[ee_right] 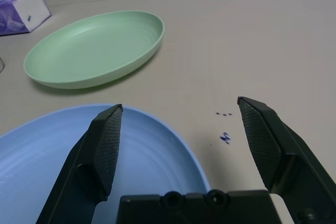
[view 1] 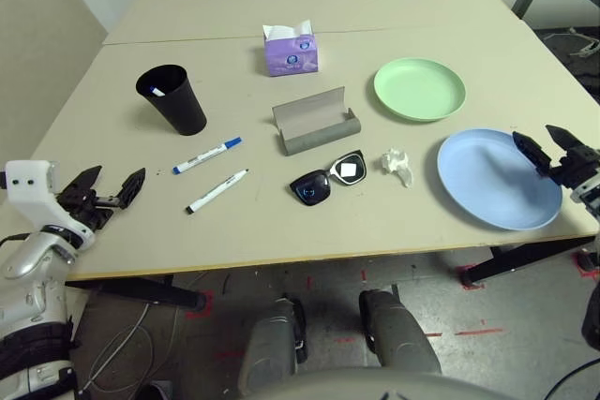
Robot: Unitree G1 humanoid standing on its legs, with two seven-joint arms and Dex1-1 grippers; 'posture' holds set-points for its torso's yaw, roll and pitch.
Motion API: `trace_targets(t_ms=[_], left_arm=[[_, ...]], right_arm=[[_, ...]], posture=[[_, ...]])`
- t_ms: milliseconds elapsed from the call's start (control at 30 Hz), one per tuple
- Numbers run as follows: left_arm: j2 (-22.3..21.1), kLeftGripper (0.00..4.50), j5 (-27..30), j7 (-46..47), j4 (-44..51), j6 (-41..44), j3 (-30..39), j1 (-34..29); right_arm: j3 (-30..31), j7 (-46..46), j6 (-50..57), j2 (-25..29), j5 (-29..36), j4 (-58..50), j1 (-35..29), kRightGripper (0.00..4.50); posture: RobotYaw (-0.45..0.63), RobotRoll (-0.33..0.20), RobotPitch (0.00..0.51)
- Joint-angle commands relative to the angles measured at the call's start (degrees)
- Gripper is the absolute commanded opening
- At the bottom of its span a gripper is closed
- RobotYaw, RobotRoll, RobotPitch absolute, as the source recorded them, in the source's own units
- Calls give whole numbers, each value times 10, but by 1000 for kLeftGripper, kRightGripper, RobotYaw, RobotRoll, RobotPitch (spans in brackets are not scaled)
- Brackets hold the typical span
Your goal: Organize and tidy the items on the table.
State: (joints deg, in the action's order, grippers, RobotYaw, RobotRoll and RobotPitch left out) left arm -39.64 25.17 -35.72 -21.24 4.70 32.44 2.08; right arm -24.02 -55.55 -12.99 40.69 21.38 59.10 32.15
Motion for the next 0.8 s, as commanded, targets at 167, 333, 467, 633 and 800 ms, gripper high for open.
trace_targets(t_ms=[167,333,467,633,800], left_arm=[[-4,4500,-3,6,6,14,-4,8],[-1,4500,-3,2,14,16,-4,2],[4,4500,-1,-1,21,18,-6,-1],[16,4500,-2,2,15,10,-16,16],[20,4500,-3,-2,1,-3,-20,28]], right_arm=[[5,5,-5,-3,-8,9,-5,4452],[8,6,-5,-4,-11,13,-1,4452],[4,9,-5,4,-9,10,-5,4452],[0,17,8,17,-8,7,-16,4452],[-2,17,20,31,-4,0,-22,4452]], posture=[[-4,0,176],[-17,0,184],[-31,0,186],[-56,0,186],[-70,0,197]])
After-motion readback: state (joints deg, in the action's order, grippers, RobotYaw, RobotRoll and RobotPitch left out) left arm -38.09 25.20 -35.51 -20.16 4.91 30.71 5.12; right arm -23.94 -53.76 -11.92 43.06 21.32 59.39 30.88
